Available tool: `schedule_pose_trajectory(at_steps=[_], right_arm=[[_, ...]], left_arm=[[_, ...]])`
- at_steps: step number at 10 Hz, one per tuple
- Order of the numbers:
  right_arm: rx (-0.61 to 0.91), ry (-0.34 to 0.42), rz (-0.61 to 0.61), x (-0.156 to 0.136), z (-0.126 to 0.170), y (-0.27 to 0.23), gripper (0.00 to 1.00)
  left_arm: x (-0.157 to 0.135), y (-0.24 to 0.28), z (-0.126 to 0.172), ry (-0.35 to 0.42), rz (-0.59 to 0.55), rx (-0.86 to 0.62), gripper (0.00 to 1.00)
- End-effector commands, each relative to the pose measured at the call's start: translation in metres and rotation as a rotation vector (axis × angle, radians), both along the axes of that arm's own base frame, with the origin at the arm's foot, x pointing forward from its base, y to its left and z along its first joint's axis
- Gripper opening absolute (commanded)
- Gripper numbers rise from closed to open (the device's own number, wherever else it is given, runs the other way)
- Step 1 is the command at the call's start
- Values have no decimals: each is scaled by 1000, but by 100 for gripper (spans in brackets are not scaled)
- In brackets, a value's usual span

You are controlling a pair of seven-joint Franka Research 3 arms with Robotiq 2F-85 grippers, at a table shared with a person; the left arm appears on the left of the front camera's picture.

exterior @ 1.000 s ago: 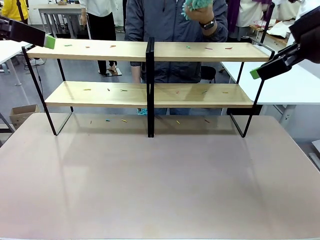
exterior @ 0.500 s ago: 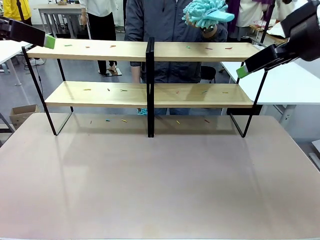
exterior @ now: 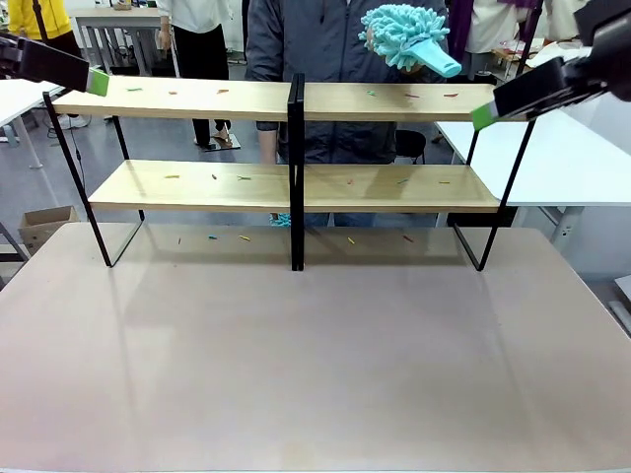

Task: Clean the shelves.
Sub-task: Pick up the Duster when the human hands it over.

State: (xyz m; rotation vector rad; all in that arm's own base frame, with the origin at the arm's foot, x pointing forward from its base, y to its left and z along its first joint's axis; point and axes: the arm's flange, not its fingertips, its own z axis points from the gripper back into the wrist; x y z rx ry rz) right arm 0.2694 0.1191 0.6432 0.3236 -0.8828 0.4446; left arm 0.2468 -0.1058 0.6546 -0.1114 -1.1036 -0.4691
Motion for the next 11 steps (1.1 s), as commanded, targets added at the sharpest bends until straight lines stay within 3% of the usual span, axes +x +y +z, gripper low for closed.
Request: schedule_pose_trajectory(at_steps=[1,9,11], right_arm=[[45,-70,22,-3,-8,-1,100],[92,-77,-46,-3,-12,-11,100],[92,-18,-26,-11,-13,-13,100]], left_arm=[[0,0,1,-9,0,-4,100],[0,0,1,-9,0,-4,100],[0,0,1,-9,0,-4,100]])
